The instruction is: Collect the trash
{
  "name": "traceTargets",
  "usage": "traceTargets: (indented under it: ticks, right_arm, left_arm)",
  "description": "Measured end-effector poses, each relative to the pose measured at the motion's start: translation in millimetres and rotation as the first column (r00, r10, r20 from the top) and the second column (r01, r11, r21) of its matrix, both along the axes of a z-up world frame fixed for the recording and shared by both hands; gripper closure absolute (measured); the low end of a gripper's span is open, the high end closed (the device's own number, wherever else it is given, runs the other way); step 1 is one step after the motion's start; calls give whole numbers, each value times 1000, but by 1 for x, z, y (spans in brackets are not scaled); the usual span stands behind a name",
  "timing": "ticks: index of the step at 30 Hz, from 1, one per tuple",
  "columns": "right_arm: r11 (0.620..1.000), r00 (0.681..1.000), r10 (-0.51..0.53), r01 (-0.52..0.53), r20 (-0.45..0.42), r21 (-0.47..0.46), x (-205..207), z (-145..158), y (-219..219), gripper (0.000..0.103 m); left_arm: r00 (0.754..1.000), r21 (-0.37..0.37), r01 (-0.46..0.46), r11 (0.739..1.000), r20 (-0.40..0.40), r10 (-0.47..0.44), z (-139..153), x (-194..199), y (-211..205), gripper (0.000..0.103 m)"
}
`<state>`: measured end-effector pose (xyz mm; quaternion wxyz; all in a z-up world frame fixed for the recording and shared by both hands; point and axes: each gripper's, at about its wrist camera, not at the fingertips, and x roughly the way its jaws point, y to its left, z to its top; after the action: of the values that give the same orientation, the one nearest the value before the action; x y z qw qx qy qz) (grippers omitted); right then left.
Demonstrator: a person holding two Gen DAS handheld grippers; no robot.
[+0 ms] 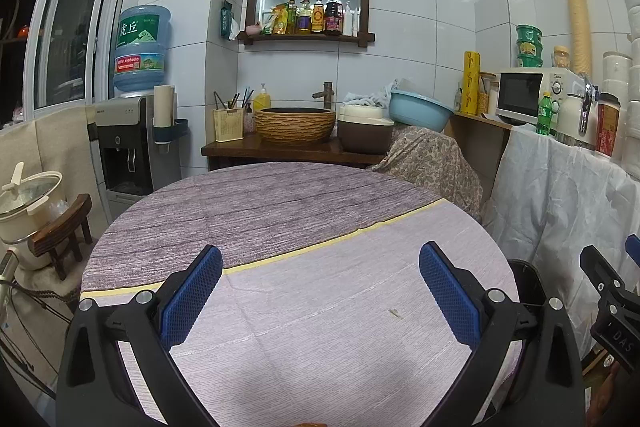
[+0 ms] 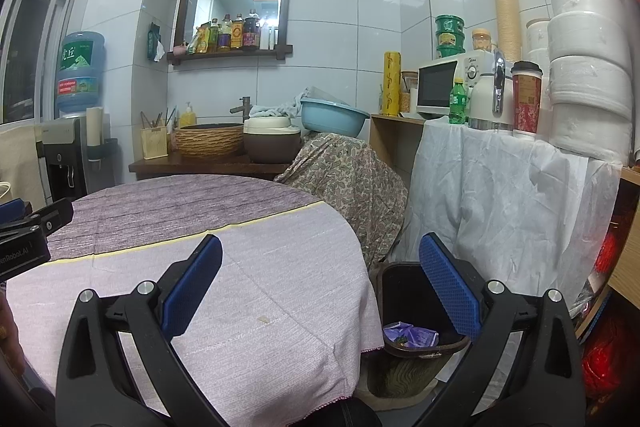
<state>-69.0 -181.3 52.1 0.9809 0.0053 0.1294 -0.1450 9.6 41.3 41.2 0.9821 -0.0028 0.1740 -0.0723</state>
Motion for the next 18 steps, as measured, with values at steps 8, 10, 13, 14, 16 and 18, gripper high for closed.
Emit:
traceTargets:
  ticks: [8, 10, 13, 14, 16, 18]
  right_arm:
    - [1000, 1000, 3, -3, -3, 2, 0, -1, -1, 6]
    - [1000, 1000, 3, -3, -3, 2, 1, -1, -1, 6]
    - [1000, 1000, 4, -4, -4, 2, 1, -1, -1, 6]
    - [1000, 1000, 4, -4, -4, 2, 0, -1, -1, 6]
    - [1000, 1000, 4, -4, -4, 1, 1, -1, -1, 6]
    - [1000, 1000, 4, -4, -4, 2, 1, -1, -1, 6]
  left_arm:
    - [1000, -1, 2, 1000, -8, -2, 0, 2, 0, 5]
    - [1000, 0, 2, 1000, -7, -2, 0, 2, -1, 5]
    - [1000, 0, 2, 1000, -7, -2, 0, 1, -1, 5]
    - [1000, 1, 1, 1000, -7, -1, 0, 1, -1, 5]
    - [1000, 0, 2, 1000, -7, -2, 0, 1, -1, 5]
    - [1000, -1, 3, 1000, -6, -3, 0, 1, -1, 5]
